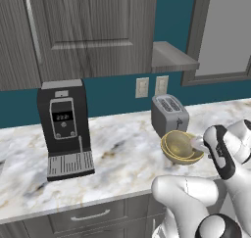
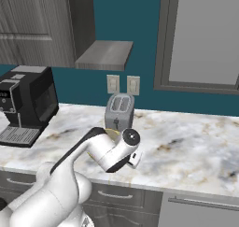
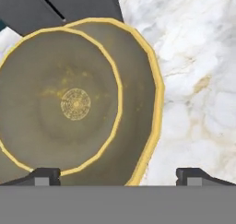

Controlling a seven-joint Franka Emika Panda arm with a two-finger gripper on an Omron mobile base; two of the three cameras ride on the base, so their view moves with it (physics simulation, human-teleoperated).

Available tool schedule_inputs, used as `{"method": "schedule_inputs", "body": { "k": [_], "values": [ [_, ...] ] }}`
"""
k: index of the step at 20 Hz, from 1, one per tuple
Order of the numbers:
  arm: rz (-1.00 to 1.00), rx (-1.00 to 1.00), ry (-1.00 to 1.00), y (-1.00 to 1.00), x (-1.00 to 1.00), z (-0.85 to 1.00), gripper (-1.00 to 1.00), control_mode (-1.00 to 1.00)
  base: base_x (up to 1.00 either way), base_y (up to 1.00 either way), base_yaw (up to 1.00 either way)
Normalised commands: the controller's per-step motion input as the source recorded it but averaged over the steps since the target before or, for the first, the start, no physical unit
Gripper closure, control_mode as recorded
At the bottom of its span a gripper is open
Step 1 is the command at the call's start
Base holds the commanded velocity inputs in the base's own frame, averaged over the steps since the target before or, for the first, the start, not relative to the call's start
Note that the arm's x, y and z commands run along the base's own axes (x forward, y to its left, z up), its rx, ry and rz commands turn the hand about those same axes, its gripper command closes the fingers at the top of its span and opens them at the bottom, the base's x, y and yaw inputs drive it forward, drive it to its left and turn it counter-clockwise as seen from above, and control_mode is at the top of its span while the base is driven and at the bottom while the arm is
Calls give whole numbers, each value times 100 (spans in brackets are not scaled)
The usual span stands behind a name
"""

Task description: Pick up the bowls on the counter and stack them on top of one another in the open cabinet. Place the smaller bowl on top of the larger bowl.

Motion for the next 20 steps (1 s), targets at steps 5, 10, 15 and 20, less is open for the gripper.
{"method": "schedule_inputs", "body": {
  "k": [5,10,15,20],
  "values": [
    [-5,7,3,0,30,-42,-100,-100,0,0,0],
    [-5,4,1,2,32,-35,-100,-100,0,0,0],
    [-2,1,0,0,14,-16,100,-100,0,0,0],
    [0,0,0,0,0,0,100,-100,0,0,0]
  ]
}}
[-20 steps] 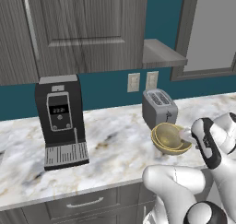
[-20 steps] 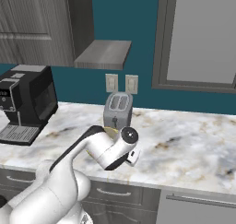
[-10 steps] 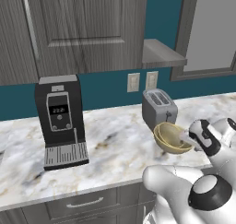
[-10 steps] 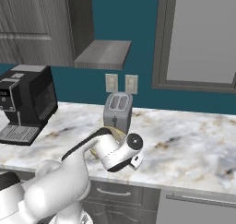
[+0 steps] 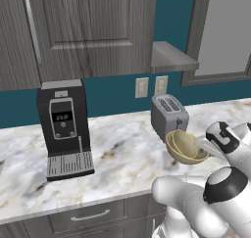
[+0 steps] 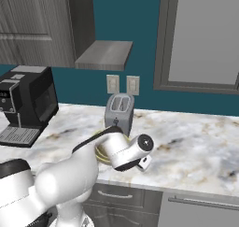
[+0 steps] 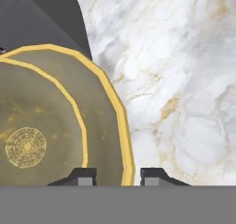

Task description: Pick up the bowls on the counter and stack them on top of one another in the open cabinet. Place the smaller bowl on top of the larger bowl.

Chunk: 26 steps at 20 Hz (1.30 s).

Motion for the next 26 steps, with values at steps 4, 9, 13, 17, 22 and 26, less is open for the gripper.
{"method": "schedule_inputs", "body": {
  "k": [4,9,13,17,22,26],
  "values": [
    [0,0,0,0,0,0,100,-100,0,0,0],
    [0,0,0,0,4,1,100,-100,0,0,0],
    [0,0,1,0,1,31,100,-100,0,0,0],
    [0,1,0,0,-8,75,100,-100,0,0,0],
    [7,0,3,0,-38,93,100,-100,0,0,0],
    [17,-5,9,6,-73,59,100,-100,0,0,0]
  ]
}}
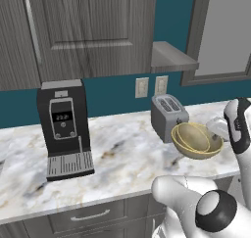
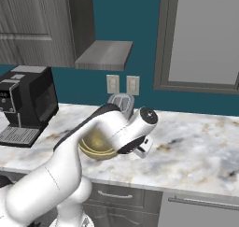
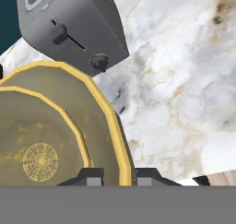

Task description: Pick up the bowls on the counter and stack them on top of one another in the open cabinet. Place the smaller bowl on top of the larger bowl.

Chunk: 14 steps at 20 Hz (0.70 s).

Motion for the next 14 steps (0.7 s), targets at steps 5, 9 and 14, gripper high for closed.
{"method": "schedule_inputs", "body": {
  "k": [5,9,14],
  "values": [
    [19,-7,8,13,-74,49,100,-100,0,0,0],
    [21,-2,7,28,-61,49,100,-100,0,0,0],
    [20,0,11,43,-38,52,100,-100,0,0,0]
  ]
}}
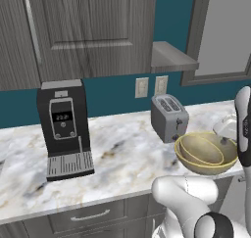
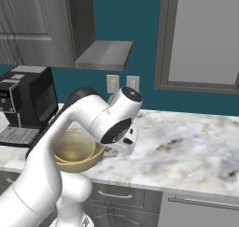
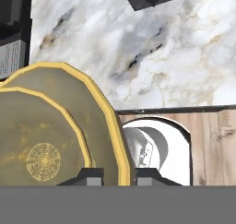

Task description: Pick up the bowls on the counter and stack them on top of one another in the open cabinet. Place the smaller bowl on top of the larger bowl.

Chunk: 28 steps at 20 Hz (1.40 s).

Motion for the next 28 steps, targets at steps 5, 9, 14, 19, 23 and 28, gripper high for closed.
{"method": "schedule_inputs", "body": {
  "k": [5,9,14,19,23,28],
  "values": [
    [19,3,13,41,-24,52,100,-100,0,0,0],
    [19,18,-4,14,-22,47,100,-100,0,0,0],
    [12,29,-29,0,-33,35,100,-100,0,0,0],
    [2,12,-13,0,-16,6,100,-100,0,0,0],
    [0,0,0,0,0,0,100,-100,0,0,0],
    [0,0,0,0,-2,0,100,100,-17,7,13]
  ]
}}
